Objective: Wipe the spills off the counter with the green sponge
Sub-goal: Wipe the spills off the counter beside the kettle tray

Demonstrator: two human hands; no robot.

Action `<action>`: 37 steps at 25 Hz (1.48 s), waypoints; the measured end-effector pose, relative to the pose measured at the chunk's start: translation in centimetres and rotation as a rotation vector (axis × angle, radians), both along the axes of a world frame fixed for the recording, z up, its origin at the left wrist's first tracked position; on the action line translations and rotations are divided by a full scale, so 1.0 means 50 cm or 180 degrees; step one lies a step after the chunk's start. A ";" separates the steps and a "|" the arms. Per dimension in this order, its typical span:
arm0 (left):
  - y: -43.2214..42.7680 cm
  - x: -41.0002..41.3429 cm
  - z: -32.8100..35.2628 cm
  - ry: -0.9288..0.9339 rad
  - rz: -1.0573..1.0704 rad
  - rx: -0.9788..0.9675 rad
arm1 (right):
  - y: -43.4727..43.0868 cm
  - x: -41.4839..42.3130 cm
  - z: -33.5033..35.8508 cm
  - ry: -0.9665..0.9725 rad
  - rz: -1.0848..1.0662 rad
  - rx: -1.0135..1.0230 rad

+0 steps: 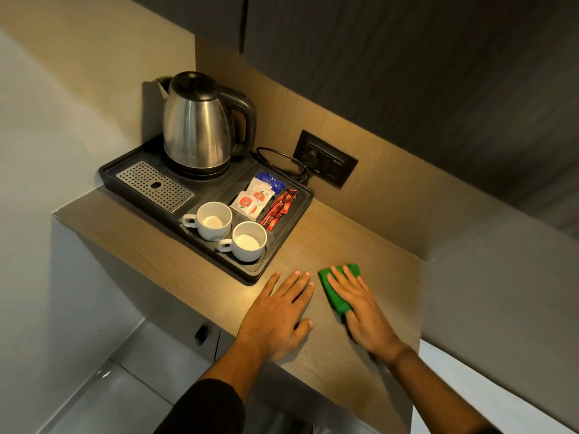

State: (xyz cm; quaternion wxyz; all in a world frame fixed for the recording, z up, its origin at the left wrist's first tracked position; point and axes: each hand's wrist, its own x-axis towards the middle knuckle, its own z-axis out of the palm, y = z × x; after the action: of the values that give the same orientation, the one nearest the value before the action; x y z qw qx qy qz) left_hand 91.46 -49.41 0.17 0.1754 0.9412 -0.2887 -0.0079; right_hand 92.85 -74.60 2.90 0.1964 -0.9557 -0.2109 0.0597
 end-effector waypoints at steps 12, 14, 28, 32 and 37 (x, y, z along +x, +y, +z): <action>0.002 0.000 0.006 0.0010 -0.0052 0.0111 | 0.092 -0.077 0.025 -0.0080 -0.1246 0.0194; 0.006 -0.001 0.009 0.0077 -0.0060 0.0140 | 0.066 -0.201 0.003 -0.0192 -0.1149 0.0191; 0.004 -0.002 0.003 0.0066 -0.0105 0.0131 | 0.084 -0.342 0.002 -0.0135 -0.2199 0.0264; 0.002 0.001 -0.003 0.0027 -0.0127 0.0204 | 0.123 -0.245 0.034 -0.0196 -0.2990 0.0389; 0.009 0.007 0.004 0.0095 -0.0141 0.0239 | 0.188 -0.386 -0.023 -0.0215 -0.2140 0.0294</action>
State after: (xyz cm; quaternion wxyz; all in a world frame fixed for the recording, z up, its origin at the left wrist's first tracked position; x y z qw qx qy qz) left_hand 91.80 -48.97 0.36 0.1440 0.9403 -0.3063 -0.0367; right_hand 73.55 -65.18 1.76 0.2410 -0.9633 0.1071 -0.0497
